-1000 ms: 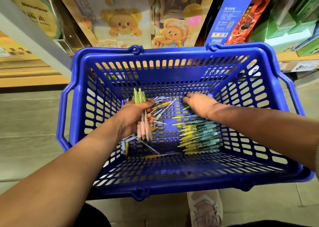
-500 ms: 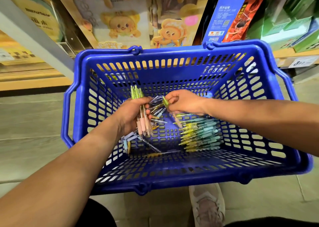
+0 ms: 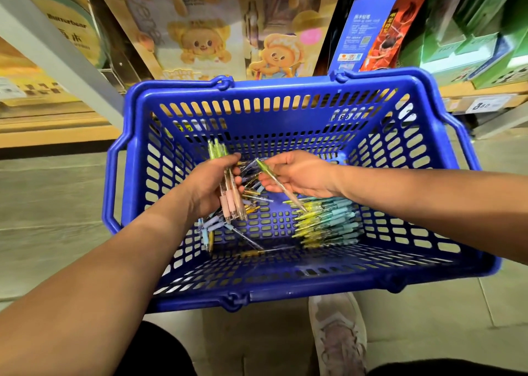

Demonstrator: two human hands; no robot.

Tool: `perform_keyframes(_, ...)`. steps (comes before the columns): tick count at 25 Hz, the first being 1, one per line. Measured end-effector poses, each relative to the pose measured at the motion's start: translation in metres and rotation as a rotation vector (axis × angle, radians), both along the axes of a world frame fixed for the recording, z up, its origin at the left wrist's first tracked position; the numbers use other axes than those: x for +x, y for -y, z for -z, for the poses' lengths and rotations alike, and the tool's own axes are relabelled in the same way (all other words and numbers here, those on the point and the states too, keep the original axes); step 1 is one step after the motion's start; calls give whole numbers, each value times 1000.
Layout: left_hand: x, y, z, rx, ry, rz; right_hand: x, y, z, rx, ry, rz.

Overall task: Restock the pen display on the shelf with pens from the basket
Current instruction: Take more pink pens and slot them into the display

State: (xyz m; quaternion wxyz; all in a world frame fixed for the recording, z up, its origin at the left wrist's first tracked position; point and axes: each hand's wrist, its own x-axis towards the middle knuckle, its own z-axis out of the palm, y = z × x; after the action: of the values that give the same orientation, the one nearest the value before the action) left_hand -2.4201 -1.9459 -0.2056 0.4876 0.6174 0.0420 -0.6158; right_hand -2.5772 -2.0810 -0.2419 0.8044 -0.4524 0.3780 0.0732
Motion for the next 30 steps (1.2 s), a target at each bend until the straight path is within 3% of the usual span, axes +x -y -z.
perform_keyframes(8,4,4,2,-49,-67,1,3,-3,0,15,-38,54)
perform_keyframes(17,-8,-7,-16,38,-31,-99,17,7,-50,-193,-127,-24)
perform_keyframes(23,-57,-28,-94,44,-51,-187,-19,-20,-138,-55,-120,172)
perform_keyframes(30,-71,-59,-255,32,7,-85,-64,-48,-300,-49,-129,232)
